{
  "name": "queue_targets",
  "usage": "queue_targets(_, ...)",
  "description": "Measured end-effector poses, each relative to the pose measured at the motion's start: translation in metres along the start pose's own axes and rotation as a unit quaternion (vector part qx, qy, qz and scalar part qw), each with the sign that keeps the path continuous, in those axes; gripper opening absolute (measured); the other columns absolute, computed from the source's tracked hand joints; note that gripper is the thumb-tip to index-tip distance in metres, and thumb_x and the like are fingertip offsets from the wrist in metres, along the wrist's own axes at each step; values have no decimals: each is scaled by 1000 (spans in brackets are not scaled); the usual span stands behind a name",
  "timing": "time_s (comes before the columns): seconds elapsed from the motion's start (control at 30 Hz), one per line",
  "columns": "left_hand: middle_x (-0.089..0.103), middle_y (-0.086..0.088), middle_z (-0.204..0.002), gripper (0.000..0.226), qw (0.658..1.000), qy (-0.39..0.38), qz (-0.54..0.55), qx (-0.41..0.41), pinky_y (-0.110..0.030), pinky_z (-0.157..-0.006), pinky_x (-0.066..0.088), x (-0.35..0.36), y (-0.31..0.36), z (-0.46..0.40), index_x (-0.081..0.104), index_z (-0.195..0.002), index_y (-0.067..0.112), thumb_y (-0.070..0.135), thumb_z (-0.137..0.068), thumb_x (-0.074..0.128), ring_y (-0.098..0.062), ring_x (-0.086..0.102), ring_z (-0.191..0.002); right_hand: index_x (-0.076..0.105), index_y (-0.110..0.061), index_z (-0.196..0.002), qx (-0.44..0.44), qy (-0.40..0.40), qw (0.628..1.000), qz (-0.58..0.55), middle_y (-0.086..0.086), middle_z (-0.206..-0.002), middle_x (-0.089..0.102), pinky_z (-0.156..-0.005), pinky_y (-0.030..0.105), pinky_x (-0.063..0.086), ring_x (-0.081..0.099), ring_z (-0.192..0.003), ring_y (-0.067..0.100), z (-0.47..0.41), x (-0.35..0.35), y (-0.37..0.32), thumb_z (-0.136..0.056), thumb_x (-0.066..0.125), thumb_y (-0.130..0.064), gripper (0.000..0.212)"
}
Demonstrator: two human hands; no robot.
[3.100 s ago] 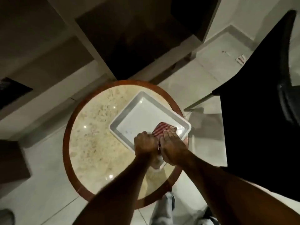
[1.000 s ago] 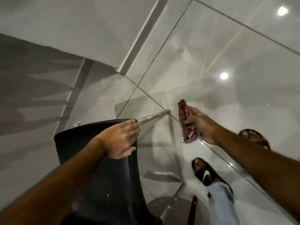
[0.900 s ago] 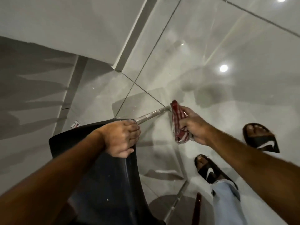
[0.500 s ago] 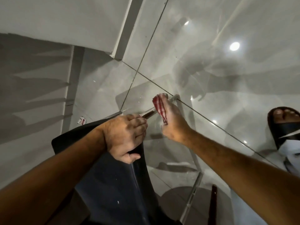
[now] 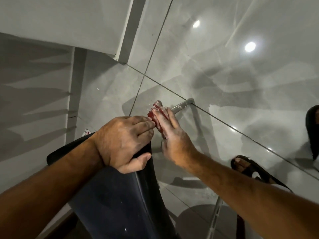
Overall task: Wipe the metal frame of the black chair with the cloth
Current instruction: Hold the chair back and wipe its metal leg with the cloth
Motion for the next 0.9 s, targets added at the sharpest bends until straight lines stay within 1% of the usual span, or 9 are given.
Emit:
queue_targets(0.2,77,-26,-103,57,999,-18,29,7,-43,-73,66,-5,-3,-8,74,-99,-5,43,-74,54,-41,74,-94,34,-23,-153,76,39,996,13,11,-164,26,-110,38,46,39,-144,28,-55,-2,100,-85,52,11,78)
queue_targets(0.3,76,-25,-103,56,999,-24,34,10,-43,-78,64,-3,-1,-7,75,-99,-2,43,-73,56,-40,74,-95,45,-9,-144,72,78,994,-22,14,-150,44,-114,24,37,47,-136,19,-81,-3,155,-79,53,15,69)
queue_targets(0.37,76,-26,-106,56,1000,-14,25,6,-43,-84,63,-2,-3,-7,76,-101,-4,41,-75,54,-40,73,-100,44,-12,-141,105,70,992,-24,16,-135,54,-105,28,46,57,-121,27,-98,6,199,-83,52,11,62)
queue_targets(0.43,76,-26,-108,56,999,-5,39,6,-43,-89,62,-2,-7,-8,76,-100,-5,37,-86,42,-40,73,-104,45,-26,-131,225,32,970,-83,6,-101,61,-81,44,58,67,-82,27,-102,22,241,-95,54,-12,39)
queue_targets(0.5,76,-25,-109,60,999,-10,40,2,-43,-91,61,0,-8,-8,76,-100,-5,38,-88,36,-39,73,-106,44,-29,-118,326,44,931,-160,3,-85,59,-65,40,56,63,-55,20,-101,29,262,-99,53,-34,22)
queue_targets(0.53,77,-25,-109,55,1000,-11,29,3,-43,-90,62,0,-8,-7,76,-100,-5,35,-85,41,-39,73,-105,40,-33,-121,351,52,913,-200,10,-87,64,-58,37,54,64,-49,22,-101,32,263,-100,52,-32,25)
queue_targets(0.63,77,-26,-106,57,999,-37,22,9,-43,-83,64,2,-7,-6,76,-99,-5,39,-71,53,-39,74,-100,31,-44,-130,384,62,875,-289,30,-99,69,-50,40,52,70,-60,38,-87,33,237,-100,46,-14,45)
queue_targets(0.73,78,-24,-102,55,998,-49,24,20,-40,-84,64,4,-6,-8,75,-97,-4,39,-71,53,-38,74,-95,34,-36,-141,340,49,896,-282,21,-112,66,-43,30,54,71,-73,34,-64,26,176,-95,52,2,62)
queue_targets(0.9,75,-24,-92,50,997,-71,30,7,-42,-68,62,8,-11,-3,72,-91,-3,37,-74,48,-40,71,-80,30,-37,-145,176,-11,959,-223,10,-111,69,-78,50,62,71,-88,26,-19,26,45,-89,56,4,74)
Point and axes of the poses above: each hand's wrist, its own z-axis away from the middle knuckle, its own x-axis out of the palm, y = z × x, the point moved 10 cm from there along -z, towards the middle knuckle
